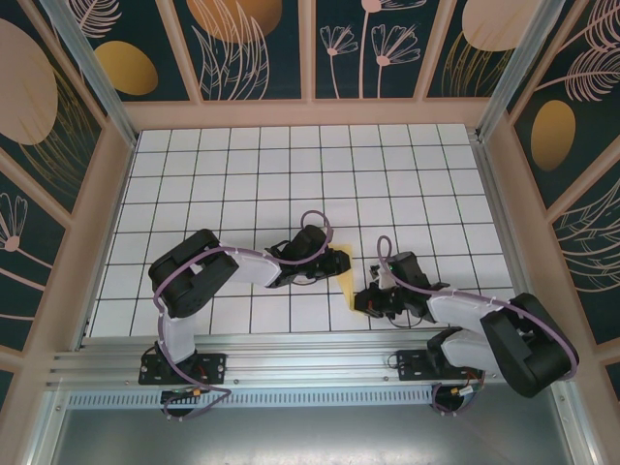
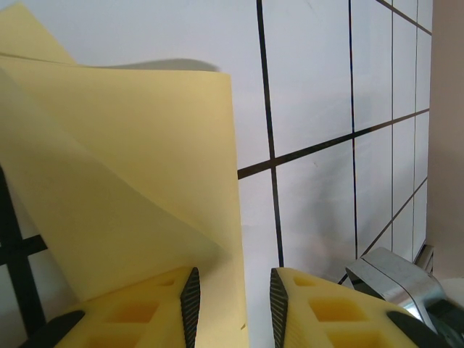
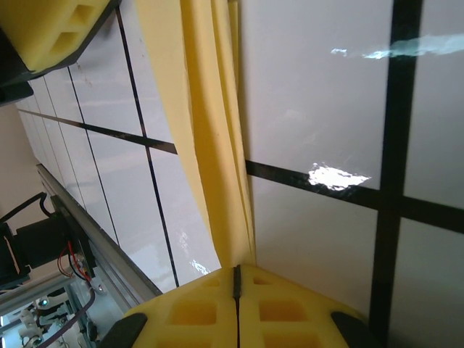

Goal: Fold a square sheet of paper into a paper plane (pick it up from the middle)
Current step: Perform the fifth fold on the wing at the bottom-center of the table.

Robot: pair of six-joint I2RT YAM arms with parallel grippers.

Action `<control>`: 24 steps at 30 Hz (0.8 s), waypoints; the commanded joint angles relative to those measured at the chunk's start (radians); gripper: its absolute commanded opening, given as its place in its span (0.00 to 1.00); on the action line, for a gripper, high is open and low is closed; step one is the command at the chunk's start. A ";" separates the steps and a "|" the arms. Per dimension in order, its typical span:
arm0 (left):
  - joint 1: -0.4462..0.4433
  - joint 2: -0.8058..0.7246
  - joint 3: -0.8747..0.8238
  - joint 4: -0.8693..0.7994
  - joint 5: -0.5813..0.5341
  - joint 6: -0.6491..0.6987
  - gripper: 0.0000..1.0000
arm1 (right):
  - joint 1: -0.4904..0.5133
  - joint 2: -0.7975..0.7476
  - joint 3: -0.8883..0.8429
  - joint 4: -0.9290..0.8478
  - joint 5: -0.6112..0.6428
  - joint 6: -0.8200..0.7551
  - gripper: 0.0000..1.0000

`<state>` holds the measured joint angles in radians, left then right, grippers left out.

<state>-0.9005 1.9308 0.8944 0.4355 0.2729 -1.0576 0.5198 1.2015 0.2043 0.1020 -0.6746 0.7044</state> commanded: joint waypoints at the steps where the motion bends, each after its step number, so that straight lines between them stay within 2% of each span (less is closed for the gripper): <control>1: -0.003 0.044 0.013 -0.038 -0.017 0.020 0.33 | 0.008 0.022 -0.027 -0.116 0.043 -0.025 0.07; 9: -0.003 0.040 0.011 -0.037 -0.012 0.021 0.33 | 0.006 -0.138 0.086 -0.141 0.072 -0.011 0.07; 15: -0.003 0.041 0.016 -0.033 -0.005 0.023 0.33 | 0.001 0.001 0.152 0.030 0.069 0.039 0.06; 20: -0.002 0.034 0.018 -0.032 -0.001 0.025 0.34 | -0.004 0.085 0.185 0.079 0.069 0.037 0.06; 24: -0.002 0.031 0.025 -0.022 0.009 0.029 0.34 | -0.022 0.166 0.144 0.086 0.103 0.019 0.06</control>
<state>-0.9005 1.9308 0.8978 0.4320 0.2775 -1.0538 0.5133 1.3231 0.3698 0.1547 -0.6041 0.7246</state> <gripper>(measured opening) 0.337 0.063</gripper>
